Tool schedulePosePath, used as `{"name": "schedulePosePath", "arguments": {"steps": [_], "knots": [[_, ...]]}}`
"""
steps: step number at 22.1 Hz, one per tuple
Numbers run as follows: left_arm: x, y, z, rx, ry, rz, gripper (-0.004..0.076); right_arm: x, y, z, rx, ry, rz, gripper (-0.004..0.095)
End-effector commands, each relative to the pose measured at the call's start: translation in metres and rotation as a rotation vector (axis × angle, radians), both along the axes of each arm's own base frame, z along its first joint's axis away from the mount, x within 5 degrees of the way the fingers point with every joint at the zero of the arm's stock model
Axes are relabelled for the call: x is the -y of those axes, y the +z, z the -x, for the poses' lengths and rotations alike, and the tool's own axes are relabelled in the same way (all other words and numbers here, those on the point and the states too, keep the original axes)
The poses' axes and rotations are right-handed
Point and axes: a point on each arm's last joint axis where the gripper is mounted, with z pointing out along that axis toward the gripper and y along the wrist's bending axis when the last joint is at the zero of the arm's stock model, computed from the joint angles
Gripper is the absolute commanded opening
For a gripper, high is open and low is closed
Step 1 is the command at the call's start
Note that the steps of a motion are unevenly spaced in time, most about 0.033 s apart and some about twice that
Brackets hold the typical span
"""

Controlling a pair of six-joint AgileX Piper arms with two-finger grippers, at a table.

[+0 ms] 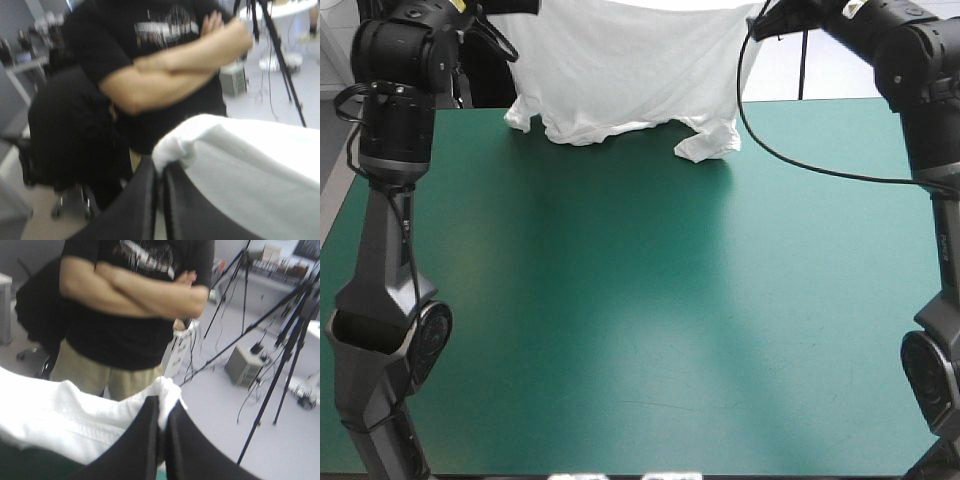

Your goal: Fold the cloth

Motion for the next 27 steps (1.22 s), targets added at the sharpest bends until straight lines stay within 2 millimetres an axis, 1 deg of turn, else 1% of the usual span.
{"name": "schedulePosePath", "arguments": {"steps": [1, 4, 7, 10, 11, 12, 13, 14, 15, 16, 17, 18, 19, 20, 22, 23, 26, 27], "knots": [[-0.007, -0.041, -0.017, -0.255, 0.151, -0.001, -0.0017, 0.001, -0.035, -0.013, -0.151, -0.001, 0.034, -0.0017], [-0.007, -0.071, -0.032, -0.357, 0.204, -0.061, -0.0017, -0.004, -0.079, -0.026, -0.3, 0.023, 0.069, -0.0017], [-0.008, -0.099, -0.039, -0.472, 0.244, -0.135, -0.0017, -0.009, -0.113, -0.03, -0.425, 0.075, 0.088, -0.0017], [-0.014, -0.119, -0.037, -0.574, 0.262, -0.164, -0.0017, -0.011, -0.138, -0.027, -0.527, 0.099, 0.108, -0.0017], [-0.018, -0.127, -0.031, -0.626, 0.245, -0.161, -0.0017, -0.009, -0.15, -0.02, -0.577, 0.103, 0.123, -0.0017], [-0.02, -0.132, -0.027, -0.656, 0.224, -0.152, -0.0017, -0.008, -0.154, -0.015, -0.592, 0.104, 0.132, -0.0017], [-0.022, -0.145, -0.018, -0.711, 0.182, -0.126, -0.0017, -0.005, -0.162, -0.004, -0.616, 0.104, 0.148, -0.0017], [-0.023, -0.151, -0.01, -0.74, 0.16, -0.12, -0.0017, -0.004, -0.165, 0.001, -0.629, 0.105, 0.154, -0.0017], [-0.024, -0.161, 0.005, -0.775, 0.134, -0.104, -0.0017, -0.002, -0.173, 0.013, -0.658, 0.107, 0.155, -0.0017], [-0.025, -0.165, 0.015, -0.79, 0.125, -0.1, -0.0017, -0.001, -0.177, 0.019, -0.677, 0.11, 0.151, -0.0017], [-0.028, -0.17, 0.035, -0.804, 0.104, -0.08, -0.0017, 0.001, -0.187, 0.032, -0.711, 0.115, 0.142, -0.0017], [-0.03, -0.177, 0.052, -0.832, 0.085, -0.068, -0.0017, 0.003, -0.192, 0.042, -0.729, 0.116, 0.142, -0.0017], [-0.032, -0.185, 0.065, -0.858, 0.074, -0.059, -0.0017, 0.004, -0.2, 0.05, -0.759, 0.119, 0.145, -0.0017], [-0.033, -0.188, 0.08, -0.875, 0.045, -0.042, -0.0017, 0.006, -0.206, 0.061, -0.788, 0.125, 0.137, -0.0017], [-0.033, -0.202, 0.104, -0.927, -0.01, -0.021, -0.0017, 0.008, -0.216, 0.079, -0.835, 0.131, 0.118, -0.0017], [-0.034, -0.205, 0.115, -0.943, -0.03, -0.011, -0.0017, 0.009, -0.219, 0.088, -0.85, 0.133, 0.098, -0.0017], [-0.04, -0.227, 0.144, -0.991, -0.035, -0.002, -0.0017, 0.013, -0.227, 0.112, -0.877, 0.13, 0.067, -0.0017], [-0.042, -0.232, 0.15, -0.997, -0.034, -0.003, -0.0017, 0.014, -0.229, 0.118, -0.882, 0.127, 0.066, -0.0017]]}}
